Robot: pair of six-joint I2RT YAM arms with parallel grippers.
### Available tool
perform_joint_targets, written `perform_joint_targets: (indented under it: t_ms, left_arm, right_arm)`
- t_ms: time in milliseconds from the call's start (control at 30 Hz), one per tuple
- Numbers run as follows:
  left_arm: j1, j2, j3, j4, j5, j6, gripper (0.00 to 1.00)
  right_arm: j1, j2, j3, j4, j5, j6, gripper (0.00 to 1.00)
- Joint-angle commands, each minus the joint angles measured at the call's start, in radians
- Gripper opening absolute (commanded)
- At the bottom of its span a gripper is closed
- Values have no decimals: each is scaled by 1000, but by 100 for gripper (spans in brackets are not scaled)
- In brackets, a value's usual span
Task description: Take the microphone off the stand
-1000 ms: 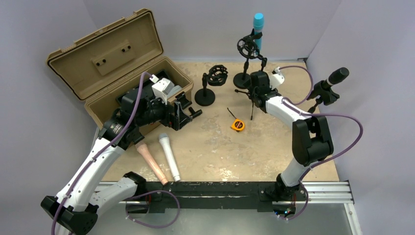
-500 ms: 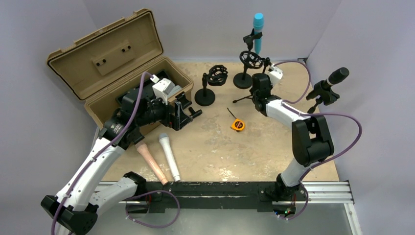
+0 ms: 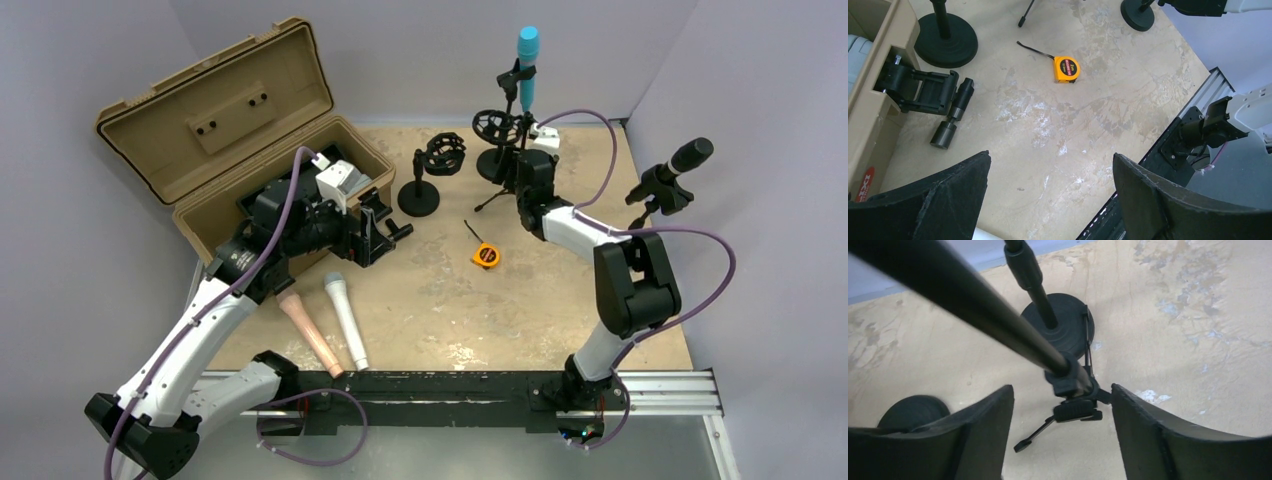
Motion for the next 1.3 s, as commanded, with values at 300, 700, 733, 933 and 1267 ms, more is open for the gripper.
perform_joint_targets:
  t_ms: [300,700,733,933,1267]
  left_arm:
    - [-11,9,33,10,-4,29,89]
    - [-12,17,33,11,2,28,89]
    - [-12,17,34,11,1,29,89]
    - [-15,16,35,9,-3,31,89]
    - [-15,14,35,7,2,31,89]
  right_arm:
    - [-82,-208,-124,70,-372,-2,85]
    - [-228,-177,-164,137,-657,41,75]
    - [-231,-166,-156,137,-665,40,73]
    - [-234,-149,-140,143,-654,58,64]
    - [-232,-166,-163,174,-536,60,52]
